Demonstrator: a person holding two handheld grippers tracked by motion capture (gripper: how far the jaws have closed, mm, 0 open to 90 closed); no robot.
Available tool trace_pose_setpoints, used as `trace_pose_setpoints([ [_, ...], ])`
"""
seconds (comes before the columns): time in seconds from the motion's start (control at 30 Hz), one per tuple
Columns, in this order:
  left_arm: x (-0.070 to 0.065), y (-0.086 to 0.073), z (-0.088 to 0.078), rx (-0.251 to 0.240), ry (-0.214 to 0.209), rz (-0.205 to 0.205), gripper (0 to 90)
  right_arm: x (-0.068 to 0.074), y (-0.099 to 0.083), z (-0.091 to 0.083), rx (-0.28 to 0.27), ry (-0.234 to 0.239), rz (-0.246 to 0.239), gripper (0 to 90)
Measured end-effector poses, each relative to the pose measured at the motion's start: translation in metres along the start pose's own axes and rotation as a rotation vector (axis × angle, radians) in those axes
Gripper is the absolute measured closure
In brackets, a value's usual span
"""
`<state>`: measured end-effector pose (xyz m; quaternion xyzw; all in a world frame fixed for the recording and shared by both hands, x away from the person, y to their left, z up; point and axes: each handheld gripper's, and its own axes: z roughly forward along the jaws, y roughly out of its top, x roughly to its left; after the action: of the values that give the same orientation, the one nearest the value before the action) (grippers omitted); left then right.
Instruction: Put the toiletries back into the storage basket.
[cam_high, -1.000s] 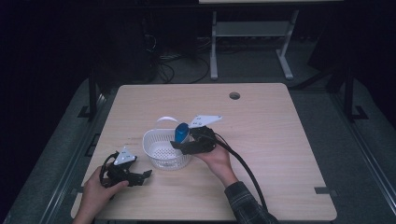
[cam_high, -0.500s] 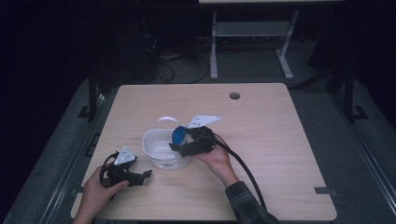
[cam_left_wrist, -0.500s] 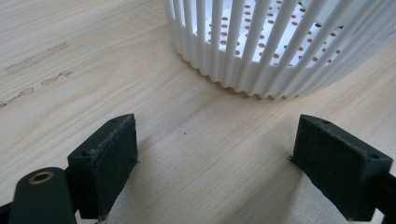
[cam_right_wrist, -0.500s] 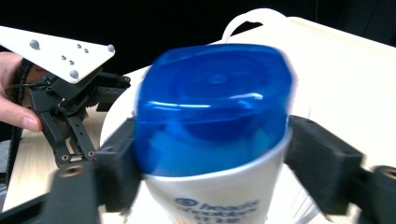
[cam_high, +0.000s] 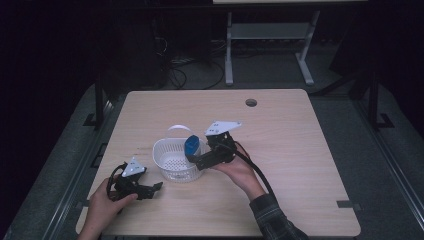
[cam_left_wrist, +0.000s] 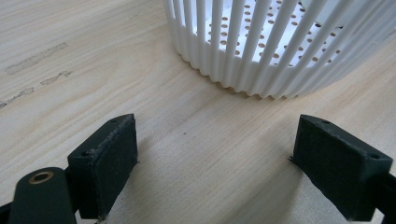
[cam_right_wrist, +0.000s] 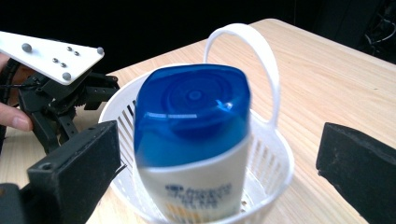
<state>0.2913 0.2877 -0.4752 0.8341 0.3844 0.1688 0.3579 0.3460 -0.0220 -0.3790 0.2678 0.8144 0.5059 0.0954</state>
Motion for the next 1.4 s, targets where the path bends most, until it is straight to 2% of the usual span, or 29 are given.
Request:
trace_pose_setpoints([
  [0.27, 0.000, 0.000, 0.000, 0.000, -0.001, -0.002, 13.0, -0.007, -0.001, -0.024, -0.001, -0.016, 0.008, 0.0],
  [0.33, 0.000, 0.000, 0.000, 0.000, -0.002, -0.003, 13.0, -0.010, -0.004, -0.034, 0.006, -0.042, 0.001, 0.0],
  [0.63, 0.000, 0.000, 0.000, 0.001, -0.003, -0.002, 13.0, -0.020, -0.017, -0.059, 0.014, -0.087, 0.011, 0.0],
  [0.67, 0.000, 0.000, 0.000, 0.001, -0.002, -0.003, 13.0, -0.021, -0.021, -0.067, 0.015, -0.098, 0.011, 0.0],
  [0.73, 0.000, 0.000, 0.000, 0.000, -0.002, -0.003, 13.0, -0.022, -0.023, -0.070, 0.017, -0.104, 0.014, 0.0],
  [0.77, 0.000, 0.000, 0.000, -0.001, -0.002, -0.002, 13.0, -0.024, -0.028, -0.078, 0.016, -0.115, 0.019, 0.0],
  [0.83, 0.000, 0.000, 0.000, -0.001, -0.001, -0.003, 13.0, -0.025, -0.029, -0.081, 0.016, -0.120, 0.020, 0.0],
  [0.9, 0.000, 0.000, 0.000, -0.001, -0.001, -0.003, 13.0, -0.030, -0.038, -0.093, 0.021, -0.148, 0.032, 0.0],
  [1.13, 0.000, 0.000, 0.000, 0.002, -0.002, 0.000, 13.1, -0.039, -0.056, -0.117, 0.032, -0.194, 0.067, 0.0],
  [1.23, 0.000, 0.000, 0.000, -0.003, 0.000, 0.000, 13.1, -0.042, -0.062, -0.122, 0.035, -0.206, 0.070, 0.0],
  [1.33, 0.000, 0.000, 0.000, -0.001, -0.002, 0.000, 13.0, -0.046, -0.074, -0.133, 0.046, -0.231, 0.101, 0.0],
  [1.4, 0.000, 0.000, 0.000, -0.001, -0.002, 0.000, 13.0, -0.047, -0.077, -0.135, 0.048, -0.237, 0.101, 0.0],
])
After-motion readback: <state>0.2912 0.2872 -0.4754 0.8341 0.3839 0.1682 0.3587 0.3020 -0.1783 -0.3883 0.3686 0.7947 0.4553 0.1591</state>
